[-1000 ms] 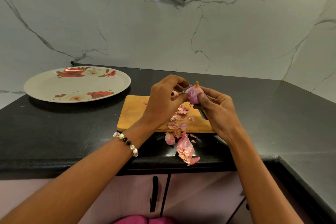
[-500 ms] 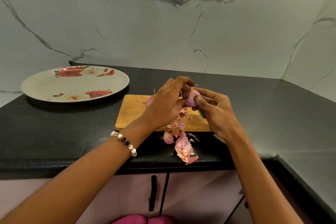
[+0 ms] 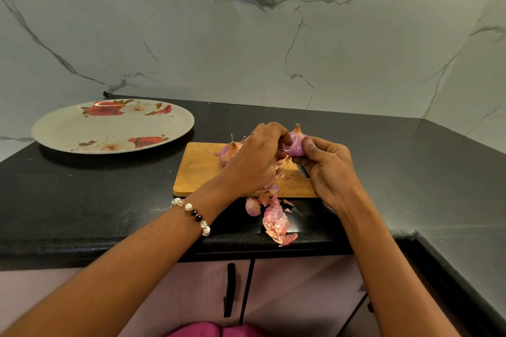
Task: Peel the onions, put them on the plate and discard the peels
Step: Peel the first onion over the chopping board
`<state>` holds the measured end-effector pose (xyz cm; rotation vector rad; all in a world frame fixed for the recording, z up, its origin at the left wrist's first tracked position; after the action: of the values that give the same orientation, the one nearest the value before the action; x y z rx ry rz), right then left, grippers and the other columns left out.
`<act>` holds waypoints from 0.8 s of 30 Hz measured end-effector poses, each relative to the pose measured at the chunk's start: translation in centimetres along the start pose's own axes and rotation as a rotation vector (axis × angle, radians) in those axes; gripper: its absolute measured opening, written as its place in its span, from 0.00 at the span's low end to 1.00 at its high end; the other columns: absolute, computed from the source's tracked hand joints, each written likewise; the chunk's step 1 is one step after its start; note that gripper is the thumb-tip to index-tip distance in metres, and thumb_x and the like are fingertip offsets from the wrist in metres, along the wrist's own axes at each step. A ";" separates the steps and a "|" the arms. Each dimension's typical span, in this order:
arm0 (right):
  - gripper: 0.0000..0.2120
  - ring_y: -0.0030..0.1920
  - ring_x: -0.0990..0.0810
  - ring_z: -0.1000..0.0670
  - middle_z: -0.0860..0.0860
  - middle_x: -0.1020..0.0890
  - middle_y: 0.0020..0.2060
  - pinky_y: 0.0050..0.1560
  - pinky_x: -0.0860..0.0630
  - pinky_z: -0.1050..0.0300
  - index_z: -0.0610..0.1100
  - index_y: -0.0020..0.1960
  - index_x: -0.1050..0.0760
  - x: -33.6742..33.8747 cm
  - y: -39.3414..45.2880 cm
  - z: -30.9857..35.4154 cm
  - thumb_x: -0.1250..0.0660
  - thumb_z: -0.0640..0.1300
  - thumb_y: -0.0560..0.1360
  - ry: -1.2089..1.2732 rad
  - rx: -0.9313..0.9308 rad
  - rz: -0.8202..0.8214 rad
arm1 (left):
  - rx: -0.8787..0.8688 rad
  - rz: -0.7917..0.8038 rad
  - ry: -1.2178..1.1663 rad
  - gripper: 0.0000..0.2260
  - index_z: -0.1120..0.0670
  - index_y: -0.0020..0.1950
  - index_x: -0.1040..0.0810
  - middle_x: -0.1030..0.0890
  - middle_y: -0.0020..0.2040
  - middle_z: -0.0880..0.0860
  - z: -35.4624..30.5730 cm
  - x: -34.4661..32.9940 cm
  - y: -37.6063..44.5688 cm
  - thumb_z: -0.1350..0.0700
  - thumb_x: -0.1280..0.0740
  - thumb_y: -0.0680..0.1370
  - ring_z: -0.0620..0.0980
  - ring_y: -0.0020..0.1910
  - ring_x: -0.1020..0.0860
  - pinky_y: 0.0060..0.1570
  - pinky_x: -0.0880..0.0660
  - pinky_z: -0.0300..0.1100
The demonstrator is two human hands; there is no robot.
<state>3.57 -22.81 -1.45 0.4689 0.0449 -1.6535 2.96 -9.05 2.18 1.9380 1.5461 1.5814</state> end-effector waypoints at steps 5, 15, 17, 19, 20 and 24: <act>0.10 0.43 0.15 0.47 0.41 0.14 0.42 0.45 0.17 0.59 0.31 0.49 0.21 0.4 0.0 -0.2 0.38 0.36 0.80 0.070 -0.052 -0.069 | -0.032 0.019 0.038 0.11 0.60 0.50 0.25 0.24 0.47 0.54 -0.3 -0.4 0.0 0.72 0.37 0.72 0.51 0.45 0.26 0.45 0.24 0.48; 0.09 0.41 0.15 0.50 0.46 0.14 0.41 0.46 0.17 0.59 0.34 0.52 0.21 0.8 0.2 0.4 0.40 0.37 0.81 0.069 -0.027 -0.083 | -0.001 -0.066 0.175 0.06 0.59 0.46 0.23 0.26 0.43 0.50 0.8 0.3 -0.2 0.57 0.31 0.76 0.46 0.43 0.30 0.42 0.33 0.36; 0.10 0.44 0.15 0.49 0.45 0.14 0.44 0.50 0.18 0.56 0.34 0.55 0.22 0.5 0.1 0.6 0.39 0.37 0.81 0.064 -0.015 -0.034 | -0.018 -0.106 0.209 0.08 0.59 0.43 0.24 0.25 0.41 0.51 1.0 0.4 -0.1 0.55 0.29 0.75 0.46 0.40 0.30 0.39 0.34 0.36; 0.10 0.47 0.16 0.48 0.43 0.14 0.47 0.52 0.19 0.55 0.35 0.56 0.22 0.2 0.2 0.6 0.39 0.36 0.80 0.057 -0.010 -0.007 | -0.027 -0.125 0.226 0.08 0.58 0.41 0.24 0.25 0.40 0.52 1.0 0.6 -0.1 0.56 0.28 0.74 0.46 0.38 0.30 0.37 0.32 0.38; 0.10 0.48 0.16 0.48 0.43 0.15 0.48 0.51 0.18 0.56 0.36 0.57 0.22 0.2 0.2 0.5 0.38 0.35 0.79 0.053 -0.010 -0.002 | -0.031 -0.124 0.216 0.06 0.58 0.42 0.24 0.25 0.40 0.51 1.1 0.6 -0.1 0.58 0.29 0.73 0.46 0.38 0.29 0.37 0.29 0.39; 0.15 0.51 0.16 0.47 0.42 0.15 0.50 0.54 0.19 0.55 0.36 0.58 0.22 -0.1 0.2 0.4 0.34 0.39 0.72 0.080 -0.019 0.032 | -0.059 -0.117 0.162 0.08 0.58 0.49 0.23 0.21 0.45 0.52 1.1 0.7 -0.1 0.67 0.31 0.72 0.44 0.42 0.25 0.43 0.28 0.32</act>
<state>3.62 -22.85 -1.02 0.5189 0.1113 -1.6016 3.72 -8.03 2.10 1.6928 1.6215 1.7498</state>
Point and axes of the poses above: each hand's wrist, its own y-axis towards the middle knuckle, its own x-axis out of the back of the hand, z = x × y, the point moved 7 cm from there along y, towards the middle knuckle
